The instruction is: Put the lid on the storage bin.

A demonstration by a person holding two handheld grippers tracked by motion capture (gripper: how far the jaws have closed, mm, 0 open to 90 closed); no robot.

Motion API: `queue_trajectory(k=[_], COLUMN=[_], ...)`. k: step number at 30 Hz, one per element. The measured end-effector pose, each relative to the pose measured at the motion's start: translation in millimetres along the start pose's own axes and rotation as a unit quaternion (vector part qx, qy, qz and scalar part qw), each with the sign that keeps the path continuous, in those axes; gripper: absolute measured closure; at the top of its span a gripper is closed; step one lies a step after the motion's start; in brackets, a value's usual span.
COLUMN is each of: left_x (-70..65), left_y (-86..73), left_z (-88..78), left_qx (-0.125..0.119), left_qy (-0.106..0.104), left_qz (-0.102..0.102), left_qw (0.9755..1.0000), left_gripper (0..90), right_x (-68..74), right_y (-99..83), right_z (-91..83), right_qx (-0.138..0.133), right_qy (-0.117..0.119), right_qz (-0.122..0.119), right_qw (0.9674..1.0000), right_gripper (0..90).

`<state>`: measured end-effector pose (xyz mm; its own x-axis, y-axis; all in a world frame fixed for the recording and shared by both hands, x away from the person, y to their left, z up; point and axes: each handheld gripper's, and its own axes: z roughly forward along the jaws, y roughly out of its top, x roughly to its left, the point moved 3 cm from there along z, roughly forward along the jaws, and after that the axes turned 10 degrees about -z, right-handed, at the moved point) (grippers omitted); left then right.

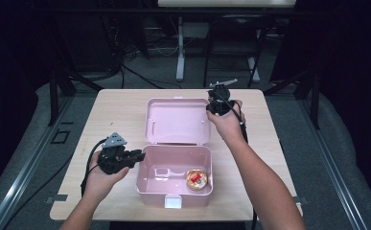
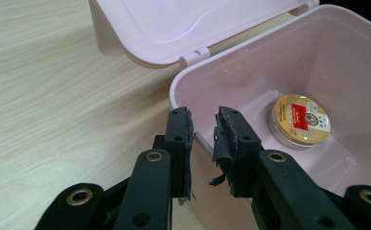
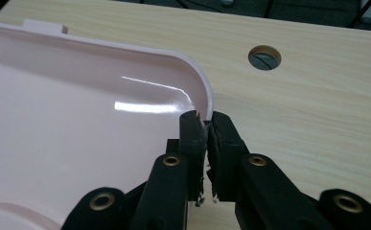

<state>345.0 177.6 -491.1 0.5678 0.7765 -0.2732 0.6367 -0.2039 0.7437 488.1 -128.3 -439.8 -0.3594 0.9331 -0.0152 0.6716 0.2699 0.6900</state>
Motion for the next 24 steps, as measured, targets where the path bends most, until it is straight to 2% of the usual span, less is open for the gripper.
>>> queue_trajectory(k=[8, 12, 21, 24], left_x=[-0.6, -0.9, -2.1, -1.7], left_y=[0.0, -0.3, -0.7, -0.7], left_z=[0.3, 0.3, -0.2, -0.3], left_qx=[-0.001, -0.002, -0.002, -0.002], left_qy=[0.004, 0.005, 0.007, 0.005], left_qz=[0.000, -0.002, -0.005, -0.004], left_qw=[1.0000, 1.0000, 1.0000, 1.0000], left_gripper=[74.7, 74.8, 74.6, 74.6], right_x=[-1.2, 0.7, 6.7, 10.9], right_y=[1.5, 1.3, 2.5, -0.2], right_z=[-18.7, -26.1, -49.4, -56.9], right_qx=[-0.027, -0.033, -0.064, -0.077], right_qy=[0.021, 0.019, 0.026, 0.016], right_qz=[0.009, 0.009, -0.011, -0.030], right_qw=[0.9994, 0.9992, 0.9975, 0.9964], right_gripper=[86.1, 86.4, 87.1, 87.0])
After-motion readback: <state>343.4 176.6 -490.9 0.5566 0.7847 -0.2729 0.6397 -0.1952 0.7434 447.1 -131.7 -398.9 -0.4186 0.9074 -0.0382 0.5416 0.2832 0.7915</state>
